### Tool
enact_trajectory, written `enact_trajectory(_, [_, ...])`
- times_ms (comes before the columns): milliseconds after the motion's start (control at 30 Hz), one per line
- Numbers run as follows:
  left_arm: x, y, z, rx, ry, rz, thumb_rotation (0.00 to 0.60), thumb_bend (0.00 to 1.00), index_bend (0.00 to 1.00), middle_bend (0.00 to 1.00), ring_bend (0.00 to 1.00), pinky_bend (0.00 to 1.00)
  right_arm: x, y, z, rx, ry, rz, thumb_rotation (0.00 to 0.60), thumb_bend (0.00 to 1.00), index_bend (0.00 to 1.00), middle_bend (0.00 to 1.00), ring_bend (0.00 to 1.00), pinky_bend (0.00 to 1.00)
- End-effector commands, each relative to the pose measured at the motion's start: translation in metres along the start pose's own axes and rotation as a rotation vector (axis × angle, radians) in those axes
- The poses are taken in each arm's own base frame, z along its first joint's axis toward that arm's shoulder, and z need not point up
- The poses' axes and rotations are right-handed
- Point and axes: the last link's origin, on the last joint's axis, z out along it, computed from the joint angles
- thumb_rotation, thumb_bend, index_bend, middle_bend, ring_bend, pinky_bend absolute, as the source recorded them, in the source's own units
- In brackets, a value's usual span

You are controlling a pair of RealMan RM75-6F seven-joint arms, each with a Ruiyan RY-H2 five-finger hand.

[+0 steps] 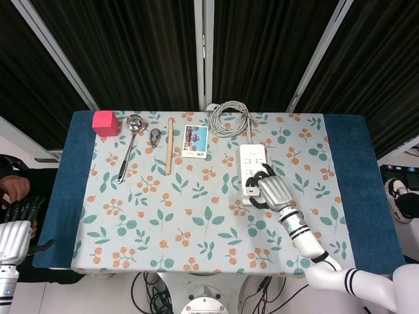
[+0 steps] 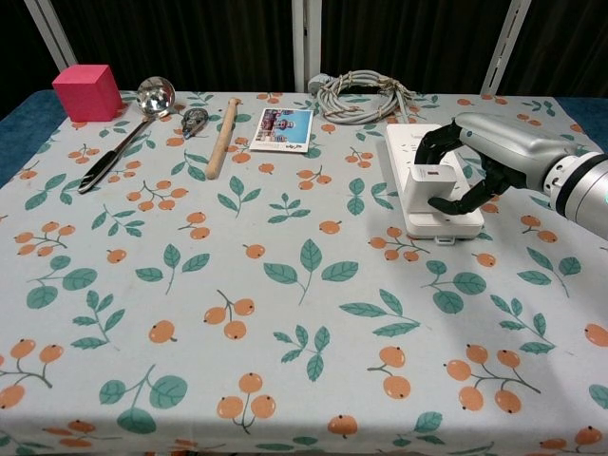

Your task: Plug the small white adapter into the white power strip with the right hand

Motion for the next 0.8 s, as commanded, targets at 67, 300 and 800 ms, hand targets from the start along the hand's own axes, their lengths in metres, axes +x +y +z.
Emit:
enact_trajectory(67, [0.0,0.0,0.0,-0.001,0.0,0.0,0.6,0.03,0.1,0.04,0.0,0.0,0.003,0.0,-0.003,0.005,0.002,-0.011,0.6,0.09,0.36,0.4,0.2,0.0])
enact_trajectory(300, [0.002,0.001,-0.002,-0.003,0.006,0.002,0.6,0.03,0.1,0.04,0.0,0.0,0.012,-0.002,-0.01,0.014,0.008,-0.027,0.6,0.09,0.31,0.36,0.17,0.0])
enact_trajectory(800, [0.006,0.004,-0.006,-0.006,0.014,0.0,0.6,0.03,0.1,0.04,0.0,0.0,0.05,-0.032,-0.022,0.116,0.119,0.36,0.6,0.38,0.62,0.55,0.38,0.33])
